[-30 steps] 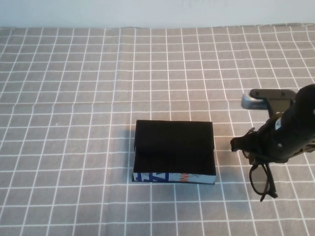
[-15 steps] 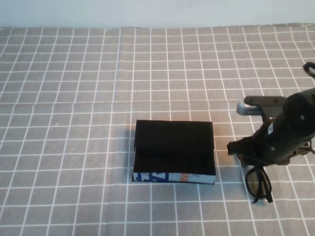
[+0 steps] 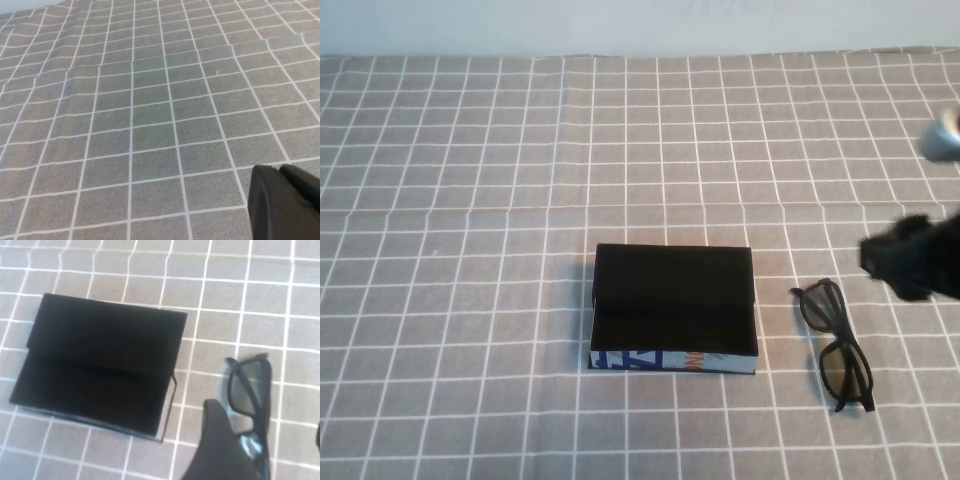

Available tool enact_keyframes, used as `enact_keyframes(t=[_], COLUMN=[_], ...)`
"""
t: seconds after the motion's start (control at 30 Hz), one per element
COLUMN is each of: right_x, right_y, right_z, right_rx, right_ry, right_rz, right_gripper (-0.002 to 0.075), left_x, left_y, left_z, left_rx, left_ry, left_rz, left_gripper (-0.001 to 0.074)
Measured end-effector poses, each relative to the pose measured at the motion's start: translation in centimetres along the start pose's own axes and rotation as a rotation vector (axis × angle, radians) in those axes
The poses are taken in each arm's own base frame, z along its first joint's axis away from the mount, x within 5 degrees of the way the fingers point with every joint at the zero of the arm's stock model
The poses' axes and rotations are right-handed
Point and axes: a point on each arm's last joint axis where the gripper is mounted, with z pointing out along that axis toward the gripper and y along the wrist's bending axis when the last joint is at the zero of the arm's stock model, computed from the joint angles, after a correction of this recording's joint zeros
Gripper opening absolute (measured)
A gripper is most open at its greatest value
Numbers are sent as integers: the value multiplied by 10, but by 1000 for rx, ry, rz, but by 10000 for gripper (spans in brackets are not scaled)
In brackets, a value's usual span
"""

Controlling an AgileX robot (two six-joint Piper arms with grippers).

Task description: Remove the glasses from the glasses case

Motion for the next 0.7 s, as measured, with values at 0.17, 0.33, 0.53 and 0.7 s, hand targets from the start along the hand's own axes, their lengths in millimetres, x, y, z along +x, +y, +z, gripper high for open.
enact_keyframes(t=[0.17,0.33,0.53,0.7], right_x=[31,56,91,118], right_y=[-11,-19,-30,-39], right_z=[-29,-41,-50,-49], right_rx=[-19,-63,-100,-120], right_ry=[-73,-259,-426,-496], right_rz=[-25,-193,-231,-229], right_gripper=[370,370,371,371], left_x=[0,0,0,0], left_y=[0,0,0,0], left_z=[0,0,0,0], left_rx=[0,0,0,0], left_ry=[0,0,0,0], left_rz=[0,0,0,0], left_gripper=[-4,-4,-4,-4])
